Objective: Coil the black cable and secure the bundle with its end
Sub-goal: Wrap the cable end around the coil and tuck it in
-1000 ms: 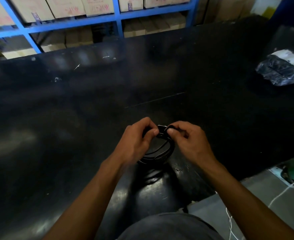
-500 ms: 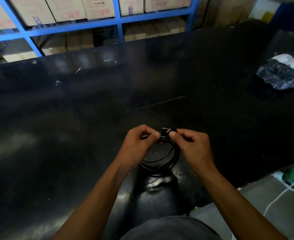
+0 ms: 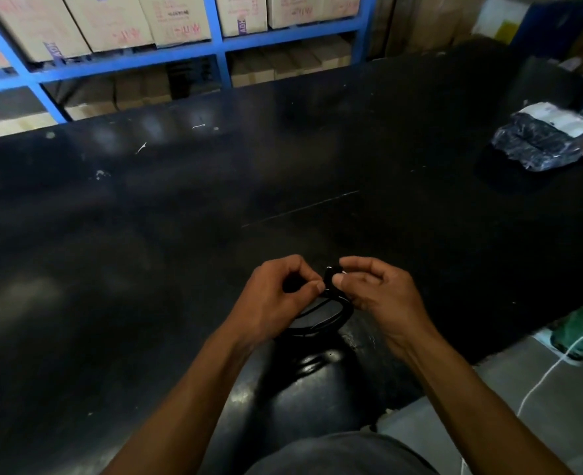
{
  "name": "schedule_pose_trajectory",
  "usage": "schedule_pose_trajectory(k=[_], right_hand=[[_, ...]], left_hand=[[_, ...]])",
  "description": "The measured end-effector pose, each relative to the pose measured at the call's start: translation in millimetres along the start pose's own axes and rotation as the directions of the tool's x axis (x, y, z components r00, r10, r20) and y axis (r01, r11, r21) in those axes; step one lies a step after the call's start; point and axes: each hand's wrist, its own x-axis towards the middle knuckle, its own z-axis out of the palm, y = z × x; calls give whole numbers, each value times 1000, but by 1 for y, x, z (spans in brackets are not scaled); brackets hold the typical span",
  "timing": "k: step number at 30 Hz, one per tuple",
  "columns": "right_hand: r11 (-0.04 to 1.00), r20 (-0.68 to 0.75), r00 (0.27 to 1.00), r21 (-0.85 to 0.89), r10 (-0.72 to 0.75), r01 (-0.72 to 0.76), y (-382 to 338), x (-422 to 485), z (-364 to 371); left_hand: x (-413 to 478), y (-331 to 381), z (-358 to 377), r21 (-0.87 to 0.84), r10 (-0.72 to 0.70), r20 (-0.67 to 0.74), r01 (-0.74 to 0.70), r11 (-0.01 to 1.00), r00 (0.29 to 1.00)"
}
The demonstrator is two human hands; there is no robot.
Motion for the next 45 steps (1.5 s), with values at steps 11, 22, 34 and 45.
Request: schedule_pose_trajectory(k=[11,22,34,45], right_hand=[[984,115,993,-177,6,15,7,0,-5],[984,-103,986,138,130,-115,18,4,3],[987,57,996,-151,68,-59,15,2,-6],[993,-95,990,73,101,-95,29,4,3]], left_hand=[[-6,-8,15,18,-28,-16,29,999,999],[-11,-11,25,-197,-149,-175,114,974,973],[12,-19,10,-288,-277,-220,209,935,935],[6,-17,27,-402,-224,-253,108,909,941]])
